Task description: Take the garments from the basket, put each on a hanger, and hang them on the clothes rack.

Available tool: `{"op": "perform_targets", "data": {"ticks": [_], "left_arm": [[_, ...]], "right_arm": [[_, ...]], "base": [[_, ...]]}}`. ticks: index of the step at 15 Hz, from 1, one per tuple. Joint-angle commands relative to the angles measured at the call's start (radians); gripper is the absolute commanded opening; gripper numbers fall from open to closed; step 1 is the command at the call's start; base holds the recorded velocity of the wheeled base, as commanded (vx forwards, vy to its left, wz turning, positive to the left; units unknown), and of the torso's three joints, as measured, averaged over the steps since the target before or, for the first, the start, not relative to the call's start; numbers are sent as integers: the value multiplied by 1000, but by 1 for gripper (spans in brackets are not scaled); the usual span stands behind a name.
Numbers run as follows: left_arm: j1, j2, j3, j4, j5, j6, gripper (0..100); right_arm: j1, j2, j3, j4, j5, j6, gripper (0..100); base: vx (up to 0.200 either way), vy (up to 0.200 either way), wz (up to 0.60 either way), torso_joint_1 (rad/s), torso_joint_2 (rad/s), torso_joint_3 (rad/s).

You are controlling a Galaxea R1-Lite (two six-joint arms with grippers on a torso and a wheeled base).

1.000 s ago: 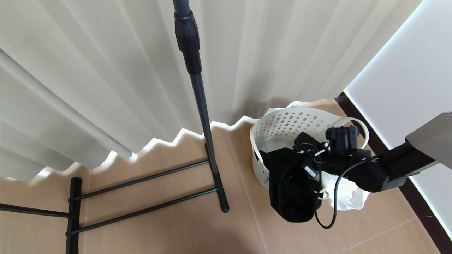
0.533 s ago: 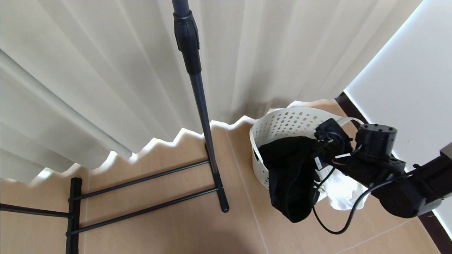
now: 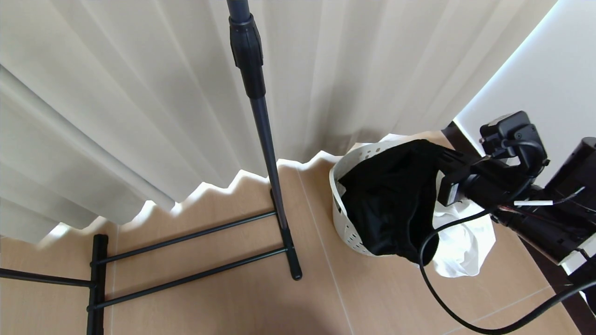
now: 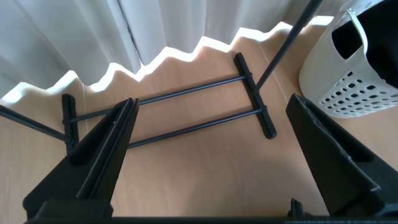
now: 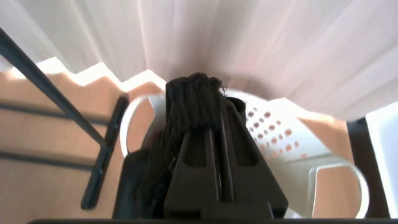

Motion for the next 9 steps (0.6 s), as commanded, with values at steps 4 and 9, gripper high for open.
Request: {"op": "perform_targets", "data": {"ticks": [4, 9], "left_arm": [[-1, 0, 0, 0, -1, 0, 100], [-1, 0, 0, 0, -1, 0, 100]], "right_arm": [[37, -82, 5, -1, -1, 0, 0], [80, -57, -83, 8, -14, -5, 0]], "base": [[0, 0, 0, 0, 0, 0], [0, 0, 0, 2, 3, 102]]}}
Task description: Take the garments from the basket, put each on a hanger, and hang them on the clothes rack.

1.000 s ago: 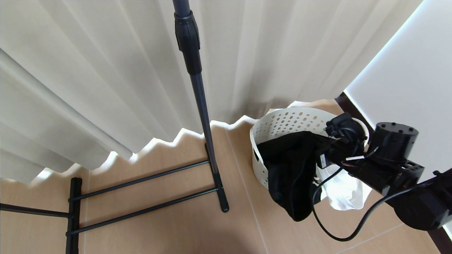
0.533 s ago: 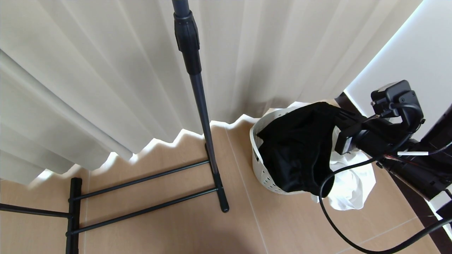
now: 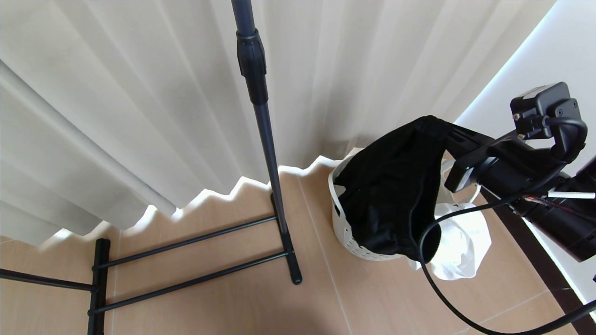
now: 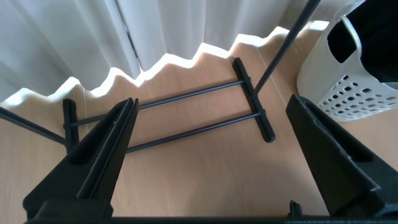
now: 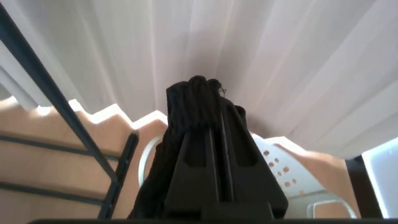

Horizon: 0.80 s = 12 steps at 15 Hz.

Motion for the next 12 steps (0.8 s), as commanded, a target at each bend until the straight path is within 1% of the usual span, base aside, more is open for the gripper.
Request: {"op": "perform_targets", "data": {"ticks": [1, 5, 9, 12], "left_arm": [[0, 0, 0, 0, 0, 0, 100], [-2, 0, 0, -1, 0, 1, 100], [-2, 0, 0, -1, 0, 0, 100], [-2, 0, 0, -1, 0, 0, 100]], "right_arm": [[7, 23, -20, 1, -2, -1, 0], [-8, 21, -8, -7, 0, -1, 0], [-15, 0, 31, -8, 1, -3, 0], [-30, 6, 15, -8, 1, -3, 0]], "base": [[0, 0, 0, 2, 7, 188], [0, 0, 0, 1, 4, 200], [0, 0, 0, 1, 2, 205], [0, 0, 0, 1, 2, 204]]}}
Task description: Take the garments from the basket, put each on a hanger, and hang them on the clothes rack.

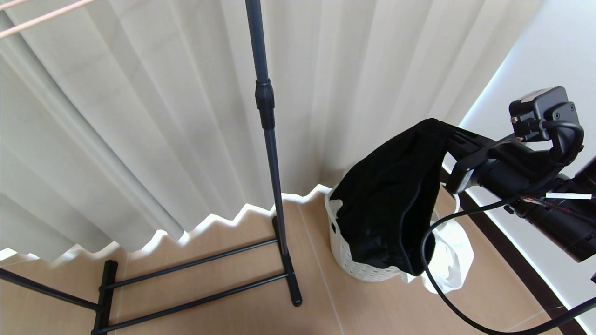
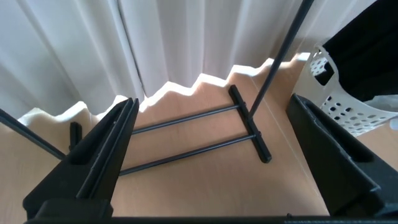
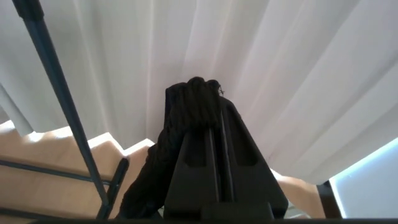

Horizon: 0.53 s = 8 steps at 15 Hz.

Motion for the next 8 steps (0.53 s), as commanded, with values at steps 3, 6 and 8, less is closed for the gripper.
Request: {"op": "perform_targets", "data": {"ticks": [3, 6, 8], "left_arm": [[0, 0, 0, 1, 0, 0, 100], [0, 0, 0, 1, 0, 0, 100], [0, 0, 0, 1, 0, 0, 100]], "right_arm": [[-20, 8, -10, 2, 3, 1, 0], [-19, 9, -6, 2, 4, 1, 0], [-19, 11, -4, 2, 4, 1, 0]], "base": [[0, 0, 0, 4, -24, 170], [0, 0, 0, 32, -323, -79], [0, 0, 0, 83, -440, -146]]}}
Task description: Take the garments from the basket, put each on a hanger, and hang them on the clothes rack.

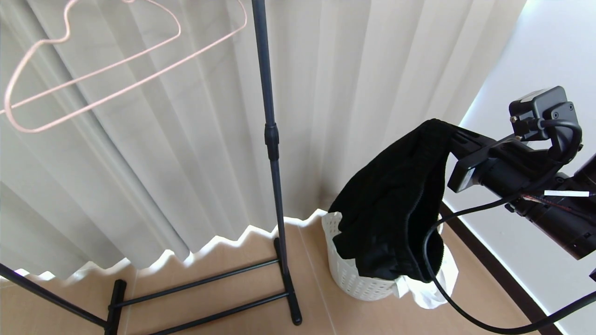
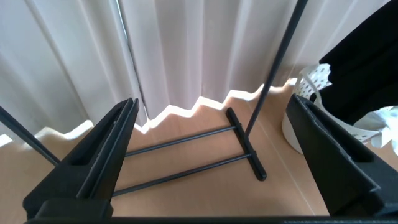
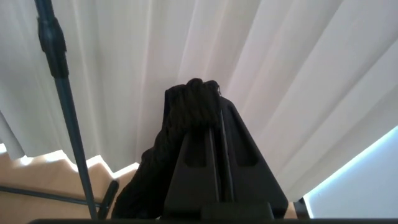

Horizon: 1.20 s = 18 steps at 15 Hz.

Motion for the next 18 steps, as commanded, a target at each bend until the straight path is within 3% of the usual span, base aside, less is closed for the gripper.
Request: {"op": "perform_targets", "data": {"ticks": [1, 9, 18], "left_arm": [[0, 0, 0, 1, 1, 0, 100], [0, 0, 0, 1, 1, 0, 100], [0, 0, 0, 1, 1, 0, 100]], "right_arm": [[1, 2, -2, -1, 1, 0, 0], [1, 2, 4, -2, 1, 0, 0], [1, 6, 8, -2, -3, -2, 0]], "base": [[0, 0, 0, 100, -456, -159], [0, 0, 0, 140, -489, -168], [0, 0, 0, 212, -561, -337]]}}
